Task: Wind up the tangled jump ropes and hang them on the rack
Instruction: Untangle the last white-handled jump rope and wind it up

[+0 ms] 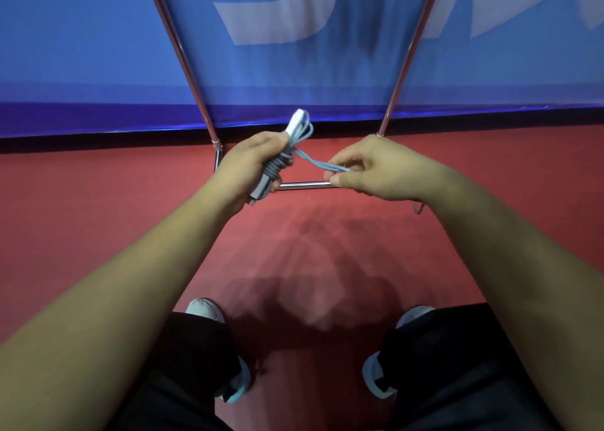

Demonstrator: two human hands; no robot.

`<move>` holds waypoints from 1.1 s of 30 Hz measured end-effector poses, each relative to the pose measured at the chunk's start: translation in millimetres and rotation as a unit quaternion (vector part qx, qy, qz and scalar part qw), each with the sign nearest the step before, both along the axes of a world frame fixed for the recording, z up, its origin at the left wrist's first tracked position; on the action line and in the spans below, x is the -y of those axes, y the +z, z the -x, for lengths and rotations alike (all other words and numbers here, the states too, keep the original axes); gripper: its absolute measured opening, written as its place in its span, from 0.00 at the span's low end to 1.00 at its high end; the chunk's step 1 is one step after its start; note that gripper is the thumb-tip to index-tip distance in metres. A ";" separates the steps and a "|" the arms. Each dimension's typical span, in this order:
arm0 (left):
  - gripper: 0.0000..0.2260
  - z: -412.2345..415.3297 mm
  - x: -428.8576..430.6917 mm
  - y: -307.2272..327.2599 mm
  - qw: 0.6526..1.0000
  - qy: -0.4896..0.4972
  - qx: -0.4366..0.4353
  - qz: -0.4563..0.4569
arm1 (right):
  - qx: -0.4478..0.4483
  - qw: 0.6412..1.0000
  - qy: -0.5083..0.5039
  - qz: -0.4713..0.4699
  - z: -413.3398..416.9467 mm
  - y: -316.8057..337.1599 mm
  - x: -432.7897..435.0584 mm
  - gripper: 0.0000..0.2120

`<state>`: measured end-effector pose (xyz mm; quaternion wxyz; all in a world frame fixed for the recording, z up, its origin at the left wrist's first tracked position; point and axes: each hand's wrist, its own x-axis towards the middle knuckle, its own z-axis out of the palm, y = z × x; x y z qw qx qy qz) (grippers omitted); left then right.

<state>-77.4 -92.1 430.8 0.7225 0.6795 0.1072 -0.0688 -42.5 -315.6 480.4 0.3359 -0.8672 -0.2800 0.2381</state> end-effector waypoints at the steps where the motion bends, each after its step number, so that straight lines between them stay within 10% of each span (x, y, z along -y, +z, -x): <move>1: 0.06 0.8 1.2 -1.7 0.998 -0.013 0.012 -0.061 | 0.016 0.999 0.025 0.012 2.5 2.2 -3.0 0.06; 7: 0.12 3.9 2.0 -7.9 0.872 -0.219 0.071 -0.433 | 0.041 0.997 0.057 0.030 3.8 2.2 -9.5 0.07; 12: 0.04 13.1 8.4 8.1 0.874 -0.301 0.067 -0.376 | 0.043 0.998 -0.007 -0.035 -1.4 2.7 -8.8 0.05; 17: 0.19 22.8 20.3 6.1 0.856 -0.315 0.116 -0.393 | 0.042 0.995 -0.066 -0.057 -5.8 -0.8 -10.7 0.05; 23: 0.10 22.9 22.0 10.2 0.965 -0.220 0.080 -0.121 | -0.014 0.989 -0.108 -0.102 -13.6 -8.3 2.0 0.05; 33: 0.15 8.6 14.4 3.0 0.980 -0.094 0.035 0.172 | -0.068 0.995 -0.040 -0.063 -8.4 -8.0 8.5 0.08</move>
